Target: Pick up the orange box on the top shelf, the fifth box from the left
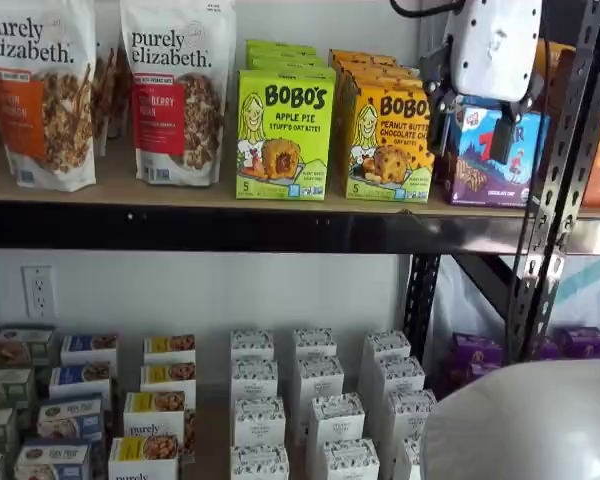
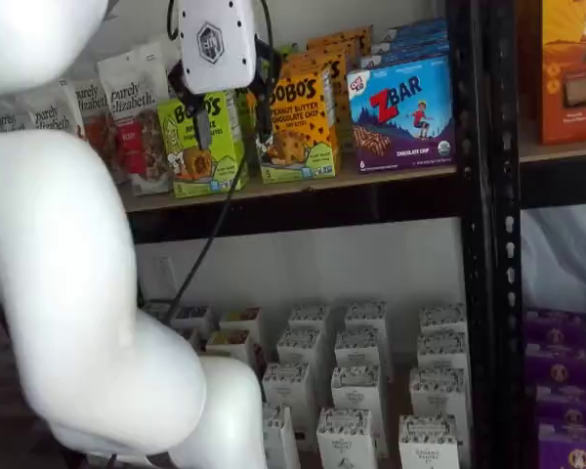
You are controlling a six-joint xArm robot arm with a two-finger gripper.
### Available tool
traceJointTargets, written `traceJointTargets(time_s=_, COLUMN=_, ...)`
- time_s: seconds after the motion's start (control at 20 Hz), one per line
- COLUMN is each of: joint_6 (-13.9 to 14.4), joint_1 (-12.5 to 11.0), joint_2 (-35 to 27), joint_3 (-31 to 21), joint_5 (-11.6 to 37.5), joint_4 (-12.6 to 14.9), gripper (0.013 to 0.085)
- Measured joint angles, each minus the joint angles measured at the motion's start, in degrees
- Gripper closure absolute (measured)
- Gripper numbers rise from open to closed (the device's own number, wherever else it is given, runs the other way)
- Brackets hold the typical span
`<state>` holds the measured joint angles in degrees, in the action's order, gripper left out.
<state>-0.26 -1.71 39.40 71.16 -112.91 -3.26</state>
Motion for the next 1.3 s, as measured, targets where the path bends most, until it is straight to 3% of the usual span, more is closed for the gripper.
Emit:
traceJointTargets(time_s=0.55, joint_6=-0.63, joint_1=1.27, joint_2=-3.79, joint_3=-0.94, joint_5=9.26, joint_4=6.69, gripper=0.013)
traceJointTargets(time_s=0.75, joint_6=-2.54, joint_1=-1.32, joint_2=-4.8, joint_3=-1.53, joint_5=14.65, joint_4=5.51, gripper=0.013)
traceJointTargets(time_s=0.95, joint_6=-4.07, joint_1=-3.02, joint_2=-7.55, joint_3=-0.06, joint_5=16.3, joint_4=4.6, gripper=0.013)
traceJointTargets(time_s=1.15, joint_6=-5.99, joint_1=-5.32, joint_2=-7.9, joint_3=-1.11, joint_5=22.59, joint_4=-0.4, gripper=0.013)
traceJointTargets(time_s=1.3, joint_6=-6.44, joint_1=-5.39, joint_2=-8.21, joint_3=-1.7, joint_5=28.32, joint_4=-2.58, gripper=0.013)
